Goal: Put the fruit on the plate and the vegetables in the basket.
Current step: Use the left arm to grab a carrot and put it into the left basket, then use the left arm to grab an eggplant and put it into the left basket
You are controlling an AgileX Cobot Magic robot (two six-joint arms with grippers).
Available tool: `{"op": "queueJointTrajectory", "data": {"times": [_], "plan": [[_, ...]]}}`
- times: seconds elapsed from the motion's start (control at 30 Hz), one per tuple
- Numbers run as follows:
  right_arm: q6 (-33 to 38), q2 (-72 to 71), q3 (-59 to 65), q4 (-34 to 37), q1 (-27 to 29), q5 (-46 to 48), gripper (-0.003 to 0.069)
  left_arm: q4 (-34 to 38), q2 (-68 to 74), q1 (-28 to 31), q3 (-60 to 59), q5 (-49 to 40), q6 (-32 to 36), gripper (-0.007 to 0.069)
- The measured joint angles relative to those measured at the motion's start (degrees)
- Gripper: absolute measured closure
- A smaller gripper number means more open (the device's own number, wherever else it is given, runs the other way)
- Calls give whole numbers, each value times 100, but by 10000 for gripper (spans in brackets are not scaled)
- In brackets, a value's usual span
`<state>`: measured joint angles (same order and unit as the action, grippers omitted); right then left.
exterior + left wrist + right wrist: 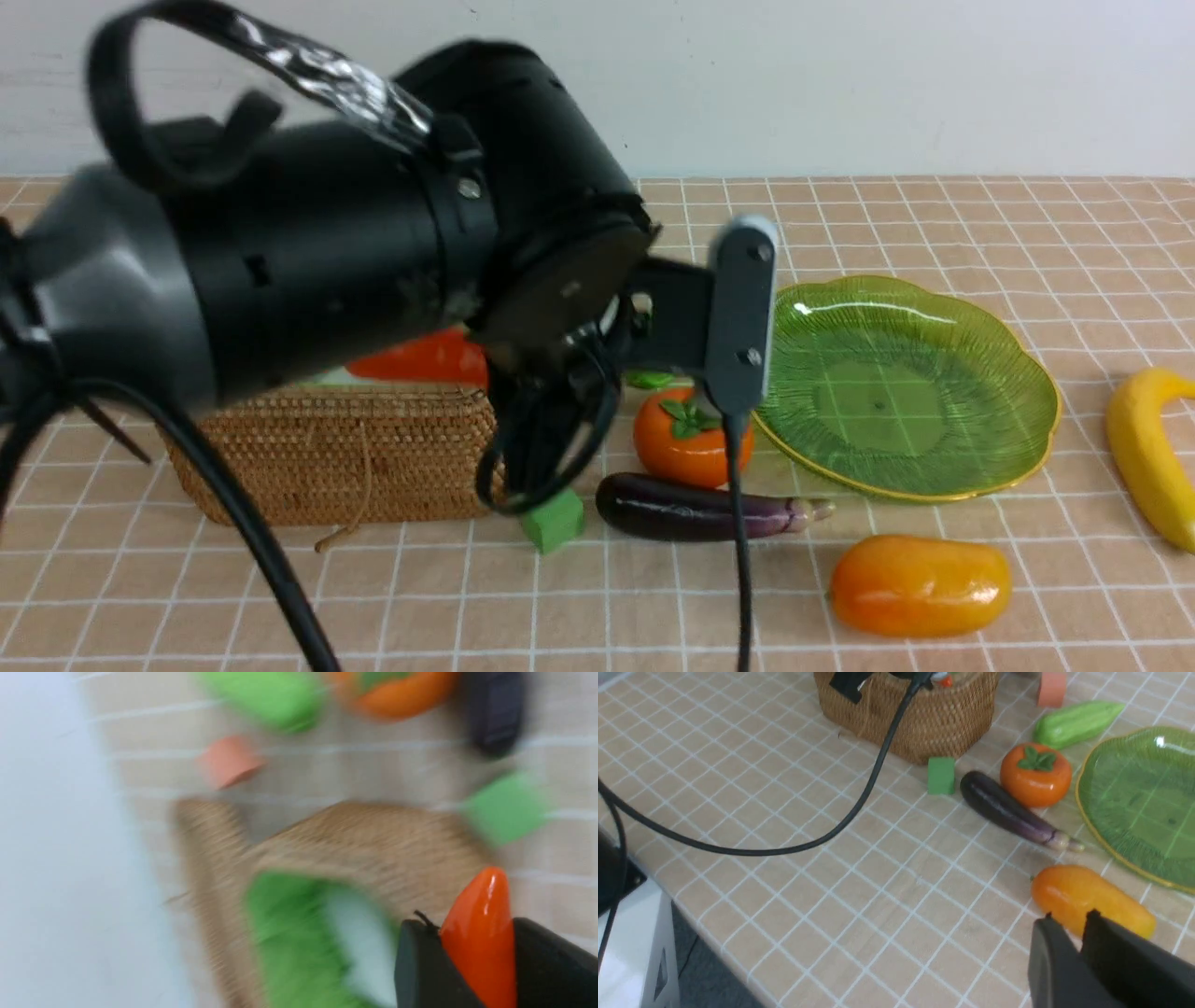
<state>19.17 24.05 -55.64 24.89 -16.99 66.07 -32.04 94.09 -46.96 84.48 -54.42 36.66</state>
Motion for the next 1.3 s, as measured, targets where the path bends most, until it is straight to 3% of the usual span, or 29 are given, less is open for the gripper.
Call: {"op": "queueJointTrajectory", "data": {"times": [0.17, 0.33, 0.43, 0.47, 0.5, 0.6, 0.73, 0.87, 0.97, 1.0, 1.07, 1.17, 1.3], "plan": [[0, 0, 0, 0, 0, -786, 550, -369, 290, 810, 6, 795, -409, 417], [0, 0, 0, 12, 0, -929, 550, -351, 757, 1338, 6, 1095, -588, 417], [0, 0, 0, 17, 0, -843, 550, -305, 951, 1506, 0, 1109, -672, 291], [0, 0, 0, 17, 0, -838, 550, -296, 957, 1512, 0, 1114, -686, 291], [0, 0, 0, 19, 0, -806, 550, -260, 949, 1514, 0, 1126, -844, 189], [5, 0, 0, 5, 0, -806, 550, -176, 872, 1492, 0, 1111, -1261, 29], [-54, 0, -124, -480, 0, -582, 550, 85, 609, 1316, 0, 832, -1923, -24], [-447, 0, -410, -1026, 0, -186, 550, 716, 299, 843, 0, 574, -2060, 60], [-840, 0, -627, -1215, 0, 59, 550, 1915, 330, 185, 56, 374, -1651, 321], [-861, 0, -627, -1215, 0, 73, 550, 1915, 330, 185, 64, 360, -1623, 338], [-909, 0, -633, -1164, 0, 163, 547, 2607, 868, -33, 280, 122, -1345, 529], [-920, 0, -633, -1089, 0, 269, 543, 2699, 1492, -34, 654, -10, -1247, 599], [-907, 0, -633, -1052, 0, 524, 540, 2224, 2164, -29, 1108, -28, -1134, 527]]}}
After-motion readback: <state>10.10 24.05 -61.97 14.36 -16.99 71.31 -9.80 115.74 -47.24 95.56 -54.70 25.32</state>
